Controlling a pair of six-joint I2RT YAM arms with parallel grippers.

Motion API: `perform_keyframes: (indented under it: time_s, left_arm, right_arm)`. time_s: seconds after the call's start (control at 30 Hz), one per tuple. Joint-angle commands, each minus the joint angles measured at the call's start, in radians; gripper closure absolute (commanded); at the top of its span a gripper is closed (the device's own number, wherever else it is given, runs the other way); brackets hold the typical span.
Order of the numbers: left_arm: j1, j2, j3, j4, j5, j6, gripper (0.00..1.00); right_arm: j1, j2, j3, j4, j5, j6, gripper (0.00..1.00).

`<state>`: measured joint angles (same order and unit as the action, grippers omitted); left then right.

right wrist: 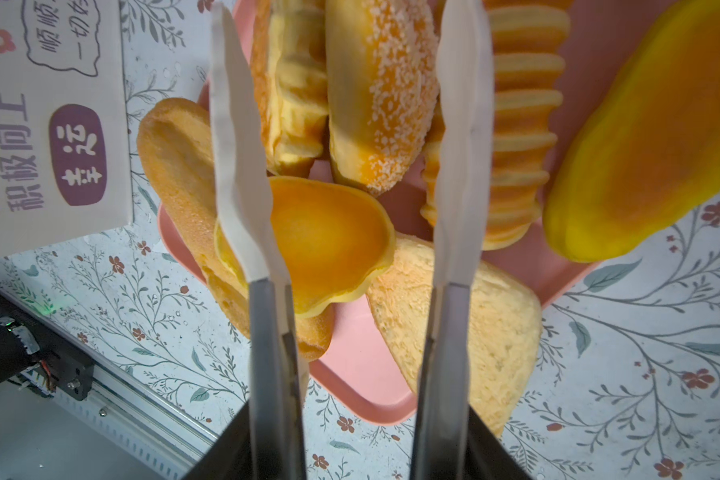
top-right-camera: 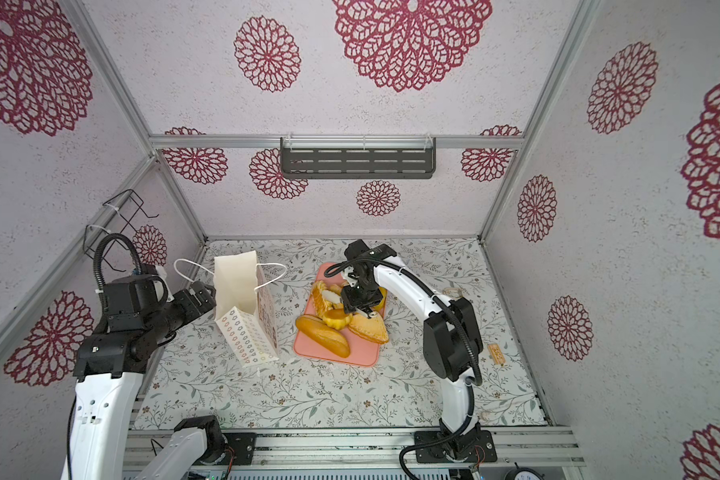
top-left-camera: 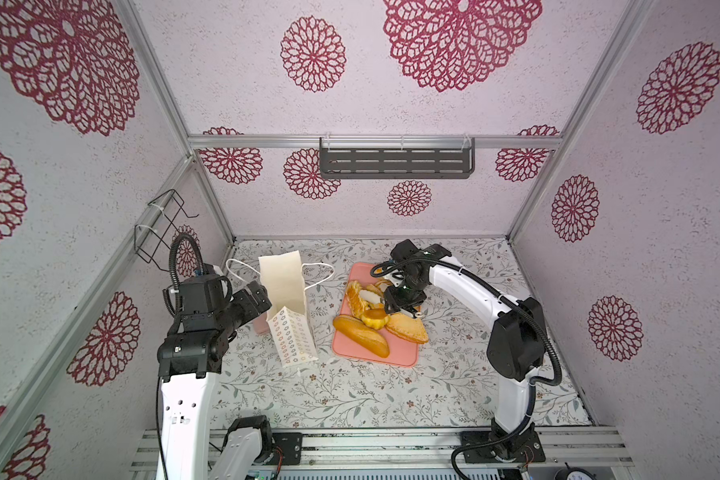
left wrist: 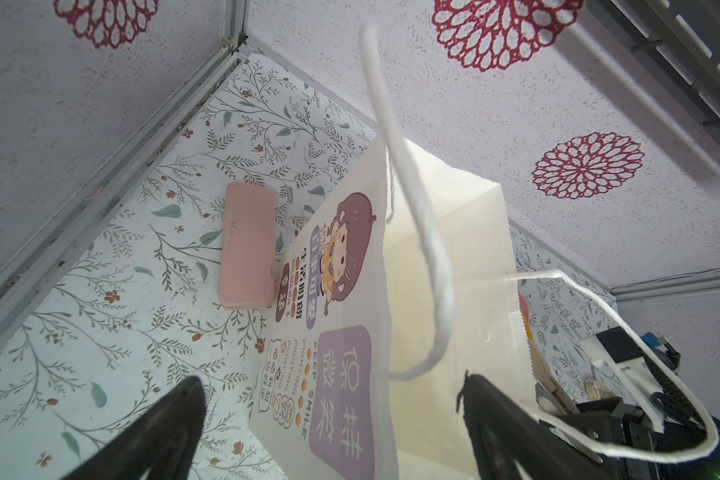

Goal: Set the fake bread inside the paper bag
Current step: 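Lower the tongs onto the sugar-coated bun and pinch it with the right gripper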

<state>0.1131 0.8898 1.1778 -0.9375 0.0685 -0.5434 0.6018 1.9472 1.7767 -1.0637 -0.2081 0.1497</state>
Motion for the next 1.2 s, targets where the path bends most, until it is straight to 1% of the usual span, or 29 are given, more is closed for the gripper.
perform_keyframes:
  time_s: [0.0,0.33,0.53,0.73,0.83,1.07,1.17]
  left_arm:
    - [0.009,-0.014,-0.010,0.022,0.006,-0.004,0.00]
    - [0.008,-0.022,-0.016,0.021,0.006,-0.003,0.00]
    - [0.008,-0.026,-0.015,0.018,0.002,-0.003,0.00]
    - [0.008,-0.023,-0.014,0.020,0.011,-0.003,0.01]
    - [0.008,-0.014,-0.009,0.018,0.022,-0.001,0.01]
    - [0.009,0.020,0.015,0.017,0.071,-0.001,0.00]
    - [0.009,0.033,0.019,0.018,0.085,0.001,0.02]
  right_arm:
    - [0.001,-0.009,0.045,-0.028,0.025,-0.015,0.43]
    - [-0.003,0.021,0.062,-0.035,0.056,-0.015,0.47]
    - [-0.008,0.041,0.073,-0.032,0.049,-0.013,0.51]
    - [-0.009,0.058,0.073,-0.028,0.043,-0.015,0.51]
    - [-0.010,0.053,0.070,-0.022,0.051,-0.010,0.58]
    - [-0.013,0.002,0.070,-0.009,0.073,0.014,0.66]
    - [-0.015,-0.025,0.070,-0.005,0.084,0.025,0.70]
